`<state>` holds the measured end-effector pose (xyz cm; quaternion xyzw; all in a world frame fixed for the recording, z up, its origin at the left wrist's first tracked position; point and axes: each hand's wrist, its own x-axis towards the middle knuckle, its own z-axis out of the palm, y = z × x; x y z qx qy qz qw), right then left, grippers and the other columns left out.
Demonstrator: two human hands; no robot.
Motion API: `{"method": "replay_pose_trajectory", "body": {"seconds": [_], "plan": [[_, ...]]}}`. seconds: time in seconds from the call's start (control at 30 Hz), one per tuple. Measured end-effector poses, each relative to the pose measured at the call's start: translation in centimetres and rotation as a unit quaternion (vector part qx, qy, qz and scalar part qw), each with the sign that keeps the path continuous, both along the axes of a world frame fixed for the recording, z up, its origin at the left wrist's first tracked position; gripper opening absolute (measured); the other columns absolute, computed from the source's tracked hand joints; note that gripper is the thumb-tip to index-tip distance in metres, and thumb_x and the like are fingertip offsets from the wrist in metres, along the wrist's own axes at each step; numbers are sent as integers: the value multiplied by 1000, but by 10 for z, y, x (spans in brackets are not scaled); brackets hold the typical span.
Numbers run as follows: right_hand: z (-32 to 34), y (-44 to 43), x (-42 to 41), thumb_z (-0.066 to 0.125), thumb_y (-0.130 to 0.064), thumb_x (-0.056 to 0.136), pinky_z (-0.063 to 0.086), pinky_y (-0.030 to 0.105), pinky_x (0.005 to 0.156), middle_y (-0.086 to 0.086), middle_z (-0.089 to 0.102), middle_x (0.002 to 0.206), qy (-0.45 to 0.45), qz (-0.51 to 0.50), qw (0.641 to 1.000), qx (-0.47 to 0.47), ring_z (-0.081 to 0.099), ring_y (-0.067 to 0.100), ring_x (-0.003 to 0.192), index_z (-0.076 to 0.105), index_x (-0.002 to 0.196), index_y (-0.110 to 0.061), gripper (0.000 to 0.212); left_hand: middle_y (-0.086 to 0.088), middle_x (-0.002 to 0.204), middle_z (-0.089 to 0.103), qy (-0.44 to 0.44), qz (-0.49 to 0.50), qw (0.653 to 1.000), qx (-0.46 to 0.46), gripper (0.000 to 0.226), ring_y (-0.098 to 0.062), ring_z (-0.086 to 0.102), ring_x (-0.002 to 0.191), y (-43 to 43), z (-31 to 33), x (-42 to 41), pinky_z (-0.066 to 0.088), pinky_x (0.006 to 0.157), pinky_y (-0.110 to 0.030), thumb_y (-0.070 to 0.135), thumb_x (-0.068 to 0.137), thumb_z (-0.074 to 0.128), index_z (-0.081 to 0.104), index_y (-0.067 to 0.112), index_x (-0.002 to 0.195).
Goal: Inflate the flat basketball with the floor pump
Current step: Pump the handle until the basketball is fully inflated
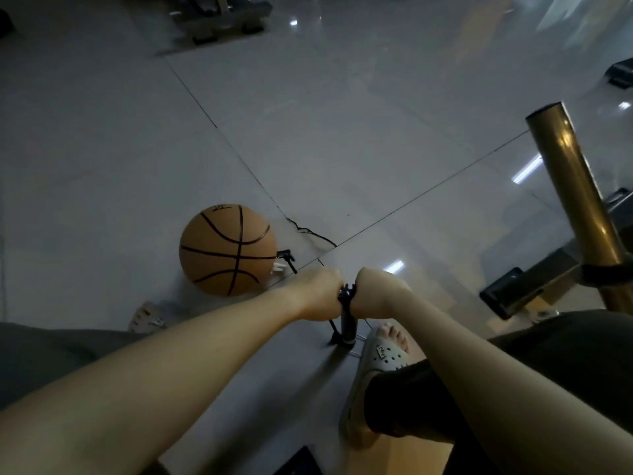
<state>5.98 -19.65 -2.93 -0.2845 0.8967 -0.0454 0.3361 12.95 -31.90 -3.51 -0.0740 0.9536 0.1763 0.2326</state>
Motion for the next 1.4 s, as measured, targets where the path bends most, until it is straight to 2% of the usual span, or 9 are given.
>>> {"method": "replay_pose_trajectory", "body": {"seconds": [0.13, 0.23, 0.47, 0.63, 0.77, 0.93, 1.07, 1.2, 1.4], "plan": [[20, 10, 18, 63, -19, 76, 42, 27, 56, 1, 51, 61, 11, 19, 1000, 14, 49, 17, 57, 50, 65, -14, 18, -6, 65, 57, -9, -15, 1000, -4, 18, -24, 53, 57, 8, 22, 15, 34, 48, -26, 14, 81, 57, 52, 14, 65], [62, 9, 26, 66, -18, 76, 38, 25, 48, 2, 48, 56, 6, 44, 999, -1, 44, 17, 49, 52, 62, -10, 21, -7, 61, 51, -16, -20, 1000, 7, 18, -22, 43, 52, 0, 57, 21, 30, 49, -27, 12, 80, 58, 51, 13, 64], [178, -11, -5, 70, -6, 67, 34, 25, 43, 10, 49, 56, 7, 22, 996, -87, 41, 22, 44, 60, 69, 1, 13, 0, 60, 54, 64, 6, 997, 37, 15, -14, 47, 51, -24, 176, -5, 35, 48, -26, 13, 82, 74, 63, 13, 71], [104, -9, 5, 65, -14, 62, 38, 25, 46, 5, 54, 54, 52, 33, 996, -66, 48, 24, 47, 65, 64, -4, 11, -5, 61, 50, 2, 6, 998, 59, 13, -20, 43, 55, -18, 102, -1, 32, 51, -27, 6, 82, 63, 59, 8, 70], [42, 7, 9, 59, -19, 63, 31, 24, 45, 2, 45, 50, 66, 35, 996, -52, 40, 21, 47, 50, 56, -11, 15, -17, 66, 57, 4, 1, 998, 60, 20, -26, 48, 57, -6, 35, 6, 33, 50, -30, 7, 80, 55, 50, 11, 61], [4, 27, 6, 58, -24, 72, 33, 23, 46, 0, 46, 56, 85, 27, 996, -5, 41, 19, 47, 41, 59, -15, 24, -5, 61, 51, 1, -37, 999, 18, 18, -30, 53, 62, 20, 3, -2, 32, 45, -27, 12, 81, 57, 52, 14, 64], [3, 28, 9, 56, -27, 78, 42, 25, 54, -1, 52, 65, 77, 22, 997, 19, 47, 17, 53, 43, 67, -17, 20, -4, 61, 53, -10, -28, 999, 13, 20, -28, 56, 61, 22, 6, -5, 33, 45, -26, 12, 80, 58, 50, 15, 62], [16, 26, 17, 56, -26, 78, 41, 25, 54, 0, 51, 63, 67, 13, 997, 19, 49, 20, 56, 44, 66, -16, 20, -5, 60, 51, -21, -32, 999, 5, 23, -21, 45, 52, 22, 27, 2, 28, 45, -25, 9, 81, 56, 48, 15, 61], [103, 12, 3, 65, -15, 73, 37, 25, 47, 4, 52, 57, 54, 31, 997, -44, 46, 20, 47, 62, 71, -7, 9, -3, 58, 51, 10, -33, 999, -7, 18, -20, 44, 53, 1, 107, -9, 32, 51, -28, 12, 78, 66, 55, 15, 63]]}}
